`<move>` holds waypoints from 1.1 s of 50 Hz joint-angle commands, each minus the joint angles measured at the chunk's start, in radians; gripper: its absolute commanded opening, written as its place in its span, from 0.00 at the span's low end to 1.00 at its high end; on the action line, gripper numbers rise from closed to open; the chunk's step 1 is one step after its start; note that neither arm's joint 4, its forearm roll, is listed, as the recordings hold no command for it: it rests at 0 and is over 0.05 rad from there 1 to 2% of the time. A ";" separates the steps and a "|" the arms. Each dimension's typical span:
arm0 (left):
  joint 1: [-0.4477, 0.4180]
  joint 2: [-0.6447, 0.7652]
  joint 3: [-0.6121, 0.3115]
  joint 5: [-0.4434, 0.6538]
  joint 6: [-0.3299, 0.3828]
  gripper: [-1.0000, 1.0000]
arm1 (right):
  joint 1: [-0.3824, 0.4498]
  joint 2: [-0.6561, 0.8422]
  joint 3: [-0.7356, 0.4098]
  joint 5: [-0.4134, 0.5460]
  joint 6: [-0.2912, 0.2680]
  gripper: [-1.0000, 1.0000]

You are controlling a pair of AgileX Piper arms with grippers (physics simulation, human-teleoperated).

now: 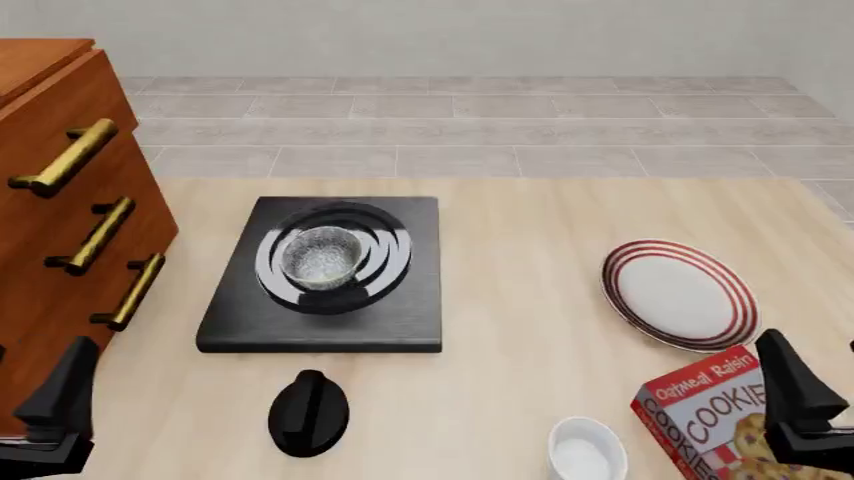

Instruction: Pick the akita bowl on the stove and place it on the plate.

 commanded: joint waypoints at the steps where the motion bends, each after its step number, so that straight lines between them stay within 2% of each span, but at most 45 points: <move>1: 0.000 0.000 0.000 0.000 0.000 1.00 | 0.006 -0.046 0.049 -0.055 0.002 1.00; 3: 0.000 0.000 0.000 0.000 0.000 1.00 | 0.007 -0.037 0.050 -0.056 0.014 1.00; 21: 0.000 0.000 0.000 0.000 0.000 1.00 | 0.012 -0.038 0.023 -0.032 -0.007 1.00; 25: 0.000 0.000 0.000 0.000 0.000 1.00 | 0.017 -0.051 -0.030 0.021 -0.034 1.00; 28: 0.000 0.000 0.000 0.000 0.000 1.00 | 0.015 -0.052 -0.073 0.060 -0.014 1.00; 35: 0.000 0.000 0.000 0.000 0.000 1.00 | 0.039 -0.036 -0.131 0.109 -0.022 1.00; 36: 0.000 0.000 0.000 0.000 0.000 1.00 | 0.042 -0.030 -0.132 0.104 -0.019 1.00; 37: 0.000 0.000 0.000 0.000 0.000 1.00 | 0.057 -0.005 -0.132 0.091 -0.052 1.00; 38: 0.000 0.000 0.000 0.000 0.000 1.00 | 0.061 0.007 -0.129 0.076 -0.063 1.00; 41: 0.000 0.000 0.000 0.000 0.000 1.00 | 0.066 0.055 -0.144 0.045 -0.037 1.00; 50: 0.000 0.000 0.000 0.000 0.000 1.00 | 0.147 0.220 -0.214 -0.013 -0.052 1.00; 52: 0.000 0.000 0.000 0.000 0.000 1.00 | 0.159 0.276 -0.231 -0.032 -0.018 1.00; 55: 0.000 0.000 0.000 0.000 0.000 1.00 | 0.158 0.324 -0.248 -0.055 -0.022 1.00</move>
